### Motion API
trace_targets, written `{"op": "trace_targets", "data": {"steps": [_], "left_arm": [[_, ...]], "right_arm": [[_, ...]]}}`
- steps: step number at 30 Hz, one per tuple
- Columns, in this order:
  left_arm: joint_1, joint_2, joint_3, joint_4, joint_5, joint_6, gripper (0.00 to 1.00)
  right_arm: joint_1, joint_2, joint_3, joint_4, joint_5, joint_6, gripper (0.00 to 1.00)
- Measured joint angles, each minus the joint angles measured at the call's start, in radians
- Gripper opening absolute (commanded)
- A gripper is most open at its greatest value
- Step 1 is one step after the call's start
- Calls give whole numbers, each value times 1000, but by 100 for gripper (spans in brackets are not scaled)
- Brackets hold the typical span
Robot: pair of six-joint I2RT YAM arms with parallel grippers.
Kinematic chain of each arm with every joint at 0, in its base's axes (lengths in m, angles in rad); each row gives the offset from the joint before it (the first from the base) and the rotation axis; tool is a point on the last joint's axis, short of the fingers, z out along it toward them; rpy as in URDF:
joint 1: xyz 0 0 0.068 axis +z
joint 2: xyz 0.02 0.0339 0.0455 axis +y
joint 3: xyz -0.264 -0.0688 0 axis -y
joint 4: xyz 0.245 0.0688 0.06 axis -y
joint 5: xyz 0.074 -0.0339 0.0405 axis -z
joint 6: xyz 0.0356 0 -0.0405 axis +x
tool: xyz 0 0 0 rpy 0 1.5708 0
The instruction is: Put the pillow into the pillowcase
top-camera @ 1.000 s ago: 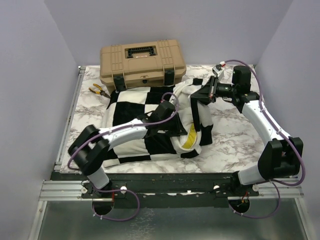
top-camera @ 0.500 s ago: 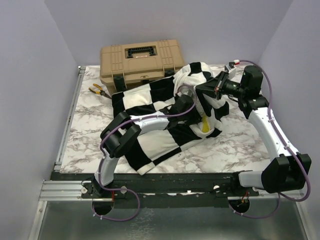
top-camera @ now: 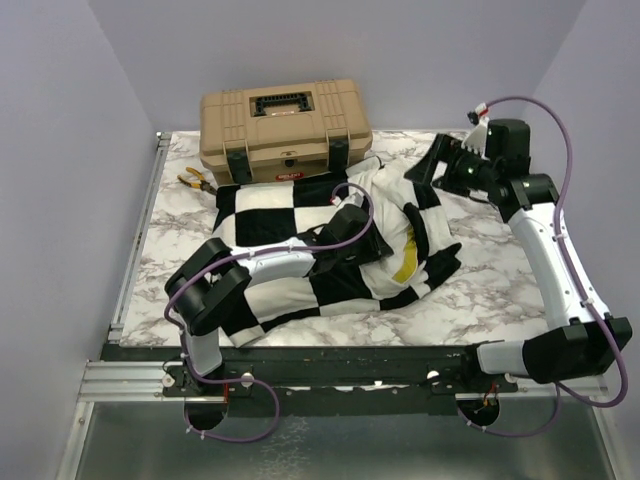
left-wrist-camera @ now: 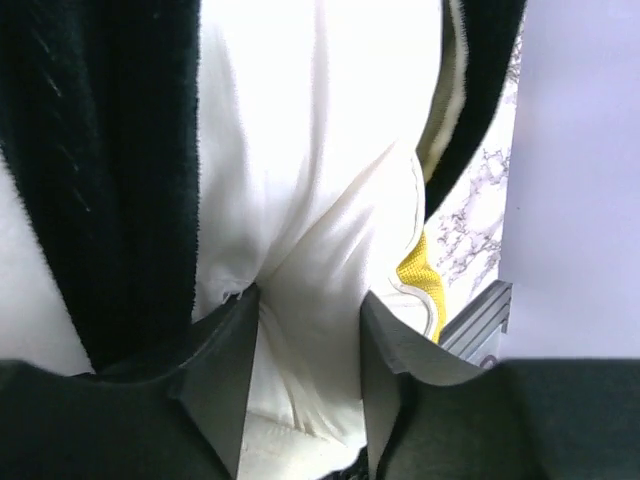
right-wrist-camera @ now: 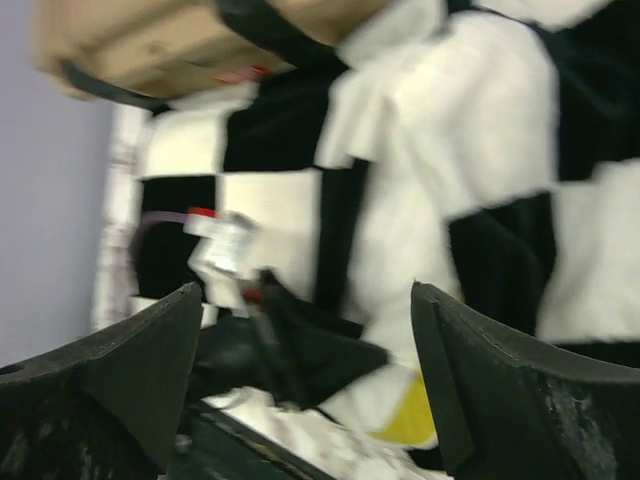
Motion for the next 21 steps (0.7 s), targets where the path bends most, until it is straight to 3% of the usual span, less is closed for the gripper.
{"op": "trace_targets", "data": {"steps": [5,12,16,19,21], "left_arm": [[0,-37,-2,-33,-2,-1,51],[1,-117,12,-135,-19,9,53],[-4,-161,31,-191,-23,32,53],[-26,-171,64,-214,-21,55,53],[-48,-170,86,-220,-17,74,53]], "right_arm": [[-1,-37,-138,-122,172,-148,90],[-1,-48,-423,-160,200,-144,87],[-5,-29,-480,-132,199,-113,86],[-21,13,-486,-63,178,-86,74],[-40,51,-487,-12,131,-68,57]]}}
